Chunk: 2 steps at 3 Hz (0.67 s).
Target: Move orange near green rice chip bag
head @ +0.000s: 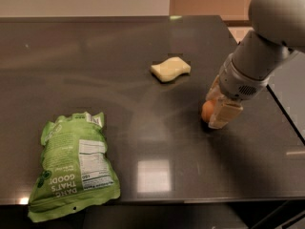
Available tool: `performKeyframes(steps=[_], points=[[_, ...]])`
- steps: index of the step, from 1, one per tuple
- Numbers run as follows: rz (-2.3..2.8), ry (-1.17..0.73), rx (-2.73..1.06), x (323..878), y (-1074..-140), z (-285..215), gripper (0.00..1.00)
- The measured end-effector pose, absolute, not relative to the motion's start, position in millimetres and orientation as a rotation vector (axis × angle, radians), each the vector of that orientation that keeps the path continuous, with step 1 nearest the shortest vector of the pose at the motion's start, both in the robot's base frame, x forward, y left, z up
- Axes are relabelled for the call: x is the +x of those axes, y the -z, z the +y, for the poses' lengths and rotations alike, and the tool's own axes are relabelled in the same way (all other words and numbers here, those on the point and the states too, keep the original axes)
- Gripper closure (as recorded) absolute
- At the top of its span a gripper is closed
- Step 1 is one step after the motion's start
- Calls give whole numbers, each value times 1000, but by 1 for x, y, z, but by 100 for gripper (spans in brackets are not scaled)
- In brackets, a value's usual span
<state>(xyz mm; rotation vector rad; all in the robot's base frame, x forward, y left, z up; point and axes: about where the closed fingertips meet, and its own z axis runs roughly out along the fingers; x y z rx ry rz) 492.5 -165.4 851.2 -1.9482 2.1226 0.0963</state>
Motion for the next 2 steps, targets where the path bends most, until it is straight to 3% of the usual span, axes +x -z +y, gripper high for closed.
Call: performKeyframes(steps=[2], points=[[2102, -147, -1965, 493, -869, -149, 88]])
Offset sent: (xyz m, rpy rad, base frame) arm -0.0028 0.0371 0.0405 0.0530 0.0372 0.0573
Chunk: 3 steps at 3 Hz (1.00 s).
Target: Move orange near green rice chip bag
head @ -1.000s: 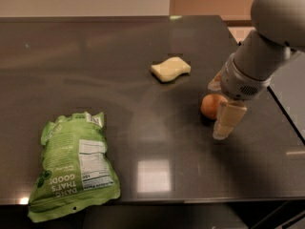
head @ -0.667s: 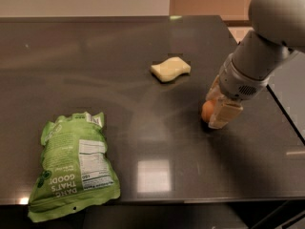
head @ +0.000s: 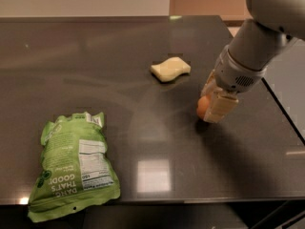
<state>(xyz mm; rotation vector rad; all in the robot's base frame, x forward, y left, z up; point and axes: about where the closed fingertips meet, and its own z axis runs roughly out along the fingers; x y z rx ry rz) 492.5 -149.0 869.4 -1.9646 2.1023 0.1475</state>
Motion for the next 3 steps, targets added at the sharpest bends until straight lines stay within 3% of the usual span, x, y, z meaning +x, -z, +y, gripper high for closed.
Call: performKeyframes(steps=[1, 3], points=[[2015, -210, -2008, 482, -895, -118, 100], [1824, -320, -2133, 451, -912, -45, 100]])
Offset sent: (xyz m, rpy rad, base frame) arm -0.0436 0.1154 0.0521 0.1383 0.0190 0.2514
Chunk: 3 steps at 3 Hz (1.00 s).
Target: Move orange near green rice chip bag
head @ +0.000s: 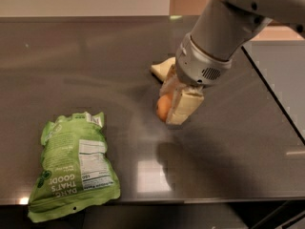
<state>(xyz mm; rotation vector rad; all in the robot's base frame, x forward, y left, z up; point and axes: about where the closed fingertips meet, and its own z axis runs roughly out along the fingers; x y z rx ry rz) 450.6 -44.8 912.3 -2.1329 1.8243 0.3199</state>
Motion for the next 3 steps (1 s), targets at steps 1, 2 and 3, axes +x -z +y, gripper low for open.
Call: performKeyframes(steps=[1, 2, 3], points=[[1769, -363, -2194, 433, -907, -22, 100], [1729, -388, -2237, 414, -899, -5, 100], [1727, -392, -2242, 402, -887, 3, 100]])
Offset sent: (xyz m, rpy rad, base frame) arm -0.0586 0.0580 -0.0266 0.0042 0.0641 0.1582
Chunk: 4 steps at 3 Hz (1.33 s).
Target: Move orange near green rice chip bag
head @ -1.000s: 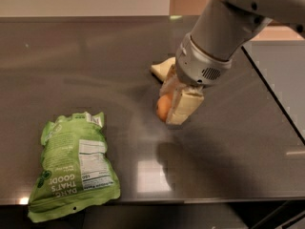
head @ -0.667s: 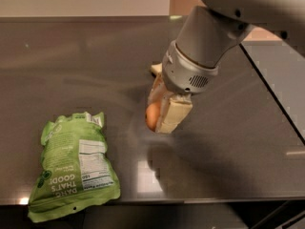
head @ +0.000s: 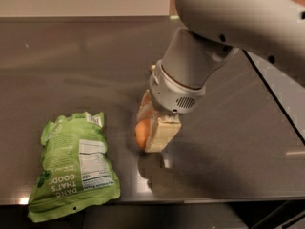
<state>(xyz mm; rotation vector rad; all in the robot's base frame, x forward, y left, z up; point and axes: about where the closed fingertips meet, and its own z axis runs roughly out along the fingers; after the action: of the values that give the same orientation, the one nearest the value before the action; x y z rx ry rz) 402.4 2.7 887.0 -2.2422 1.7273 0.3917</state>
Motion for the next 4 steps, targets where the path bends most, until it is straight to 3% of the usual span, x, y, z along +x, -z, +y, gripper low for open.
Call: performKeyframes(steps=[3, 4], points=[[1745, -411, -2226, 404, -856, 18, 100], [1758, -411, -2217, 409, -854, 19, 82]])
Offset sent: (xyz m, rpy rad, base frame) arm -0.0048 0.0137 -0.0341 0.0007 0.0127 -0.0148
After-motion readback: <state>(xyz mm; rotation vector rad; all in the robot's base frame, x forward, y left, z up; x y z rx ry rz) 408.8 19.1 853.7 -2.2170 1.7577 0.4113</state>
